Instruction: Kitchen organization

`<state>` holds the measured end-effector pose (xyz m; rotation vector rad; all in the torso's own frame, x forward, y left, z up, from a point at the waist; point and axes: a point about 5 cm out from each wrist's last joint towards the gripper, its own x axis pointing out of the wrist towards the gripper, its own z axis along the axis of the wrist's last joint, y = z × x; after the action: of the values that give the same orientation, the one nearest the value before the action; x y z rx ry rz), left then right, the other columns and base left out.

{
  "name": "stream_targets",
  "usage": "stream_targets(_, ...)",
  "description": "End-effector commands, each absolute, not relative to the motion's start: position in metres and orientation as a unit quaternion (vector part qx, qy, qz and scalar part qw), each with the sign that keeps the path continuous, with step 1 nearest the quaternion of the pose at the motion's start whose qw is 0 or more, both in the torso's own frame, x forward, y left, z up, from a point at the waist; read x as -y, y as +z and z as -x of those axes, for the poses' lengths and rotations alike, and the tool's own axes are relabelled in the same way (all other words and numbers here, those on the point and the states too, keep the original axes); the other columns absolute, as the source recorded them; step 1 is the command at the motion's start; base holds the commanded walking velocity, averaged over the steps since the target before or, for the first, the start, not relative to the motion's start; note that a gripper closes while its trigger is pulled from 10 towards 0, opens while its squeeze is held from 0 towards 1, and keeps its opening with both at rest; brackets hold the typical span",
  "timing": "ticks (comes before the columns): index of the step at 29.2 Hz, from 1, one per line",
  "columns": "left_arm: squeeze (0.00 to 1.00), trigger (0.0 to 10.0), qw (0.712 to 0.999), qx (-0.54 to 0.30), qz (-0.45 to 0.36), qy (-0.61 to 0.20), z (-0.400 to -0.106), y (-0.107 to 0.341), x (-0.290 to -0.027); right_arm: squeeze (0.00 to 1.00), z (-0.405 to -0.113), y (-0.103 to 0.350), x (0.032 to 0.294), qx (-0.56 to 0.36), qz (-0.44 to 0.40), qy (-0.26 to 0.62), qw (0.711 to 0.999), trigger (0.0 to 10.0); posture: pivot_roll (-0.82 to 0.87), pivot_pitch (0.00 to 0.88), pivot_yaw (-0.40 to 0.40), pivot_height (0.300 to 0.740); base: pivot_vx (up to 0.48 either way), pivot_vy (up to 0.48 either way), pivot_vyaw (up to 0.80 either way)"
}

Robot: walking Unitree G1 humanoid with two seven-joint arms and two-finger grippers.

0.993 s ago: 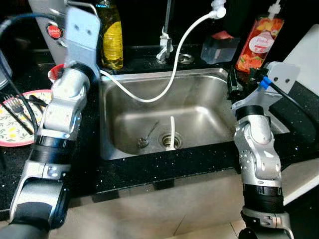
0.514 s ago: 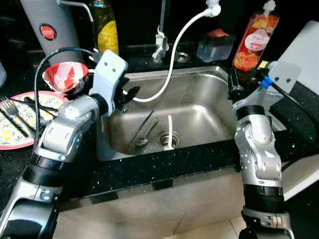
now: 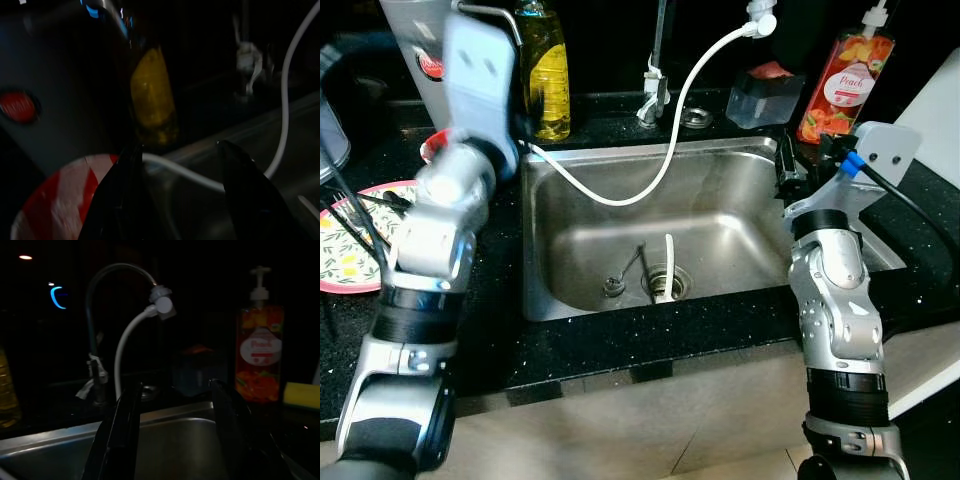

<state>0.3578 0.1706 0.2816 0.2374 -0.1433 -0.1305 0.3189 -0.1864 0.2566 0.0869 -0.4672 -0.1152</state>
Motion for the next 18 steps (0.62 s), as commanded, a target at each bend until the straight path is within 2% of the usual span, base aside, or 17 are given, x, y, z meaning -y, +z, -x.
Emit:
stream_targets(1, 0.0, 10.0, 0.996, 0.028, -0.081, -0.037, -0.359, 0.276, -0.172, 0.0, -0.32, 0.256, 0.188, 0.23, -0.044, -0.062, 0.97, 10.0, 0.06, 0.0, -0.023, 0.74, 0.0, 0.0, 0.0)
stream_targets(3, 0.0, 10.0, 0.998, -0.005, -0.038, -0.04, -0.358, 0.269, -0.169, 0.0, -0.319, 0.255, 0.189, 0.229, -0.044, -0.063, 0.97, 10.0, 0.06, 0.0, -0.022, 0.74, 0.0, 0.0, 0.0)
stream_targets(5, 0.0, 10.0, 0.999, 0.001, -0.032, -0.044, -0.357, 0.269, -0.167, 0.0, -0.319, 0.255, 0.189, 0.23, -0.045, -0.063, 0.97, 10.0, 0.06, 0.0, -0.022, 0.74, 0.0, 0.0, 0.0)
stream_targets(9, 0.0, 10.0, 0.993, 0.028, -0.108, -0.029, -0.354, 0.27, -0.173, 0.0, -0.319, 0.255, 0.187, 0.23, -0.045, -0.061, 0.97, 10.0, 0.06, 0.0, -0.017, 0.74, 0.0, 0.0, 0.0)
stream_targets(18, 0.0, 10.0, 0.991, 0.015, -0.129, 0.016, -0.352, 0.27, -0.188, 0.0, -0.32, 0.256, 0.188, 0.231, -0.045, -0.062, 0.97, 10.0, 0.07, 0.0, -0.02, 0.74, 0.0, 0.0, 0.0)
